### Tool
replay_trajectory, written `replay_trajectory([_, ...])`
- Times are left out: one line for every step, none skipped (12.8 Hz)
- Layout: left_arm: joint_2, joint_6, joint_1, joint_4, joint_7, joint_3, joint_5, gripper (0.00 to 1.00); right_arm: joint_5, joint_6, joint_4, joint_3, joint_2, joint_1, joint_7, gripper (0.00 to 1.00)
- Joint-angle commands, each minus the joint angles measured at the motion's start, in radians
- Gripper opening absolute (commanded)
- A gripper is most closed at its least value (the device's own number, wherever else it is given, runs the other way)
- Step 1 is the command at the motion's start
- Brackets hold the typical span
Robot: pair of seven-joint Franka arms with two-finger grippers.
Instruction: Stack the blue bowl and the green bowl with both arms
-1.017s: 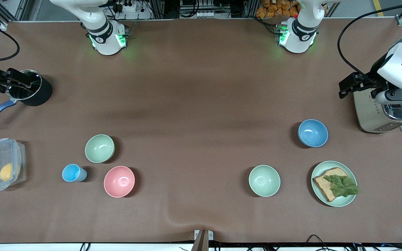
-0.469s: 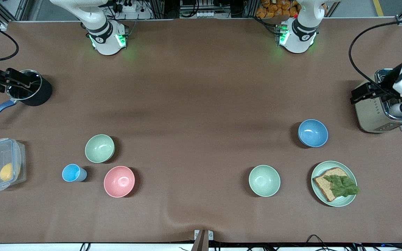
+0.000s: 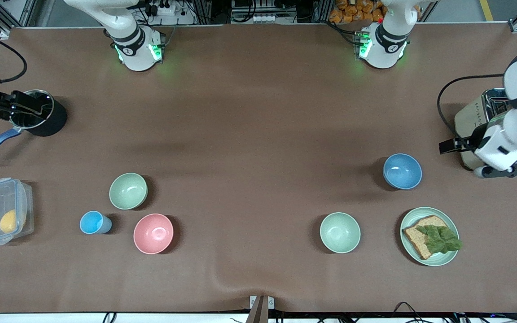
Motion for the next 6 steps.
replay_trajectory([-0.02, 0.181, 0.07, -0.155, 0.008, -0.019, 0.01, 1.0, -0.015, 0.046, -0.008, -0.009, 0.046, 0.017, -0.002, 1.0])
replay_trajectory([-0.016, 0.222, 0.069, -0.187, 0.011, -0.019, 0.01, 1.0, -0.009, 0.065, -0.009, -0.009, 0.072, 0.019, 0.0, 1.0])
replay_trajectory([-0.002, 0.253, 0.072, -0.206, 0.014, -0.019, 0.011, 1.0, -0.003, 0.091, -0.015, -0.009, 0.098, 0.02, 0.0, 1.0])
replay_trajectory([0.022, 0.273, 0.07, -0.213, 0.013, -0.018, 0.019, 1.0, -0.002, 0.129, -0.04, -0.008, 0.121, 0.022, 0.0, 1.0])
replay_trajectory([0.056, 0.291, 0.072, -0.213, 0.013, -0.018, 0.022, 1.0, -0.002, 0.178, -0.079, -0.008, 0.132, 0.026, -0.006, 1.0])
replay_trajectory([0.09, 0.322, 0.076, -0.213, 0.015, -0.016, 0.024, 1.0, -0.002, 0.248, -0.119, -0.008, 0.149, 0.032, -0.007, 1.0])
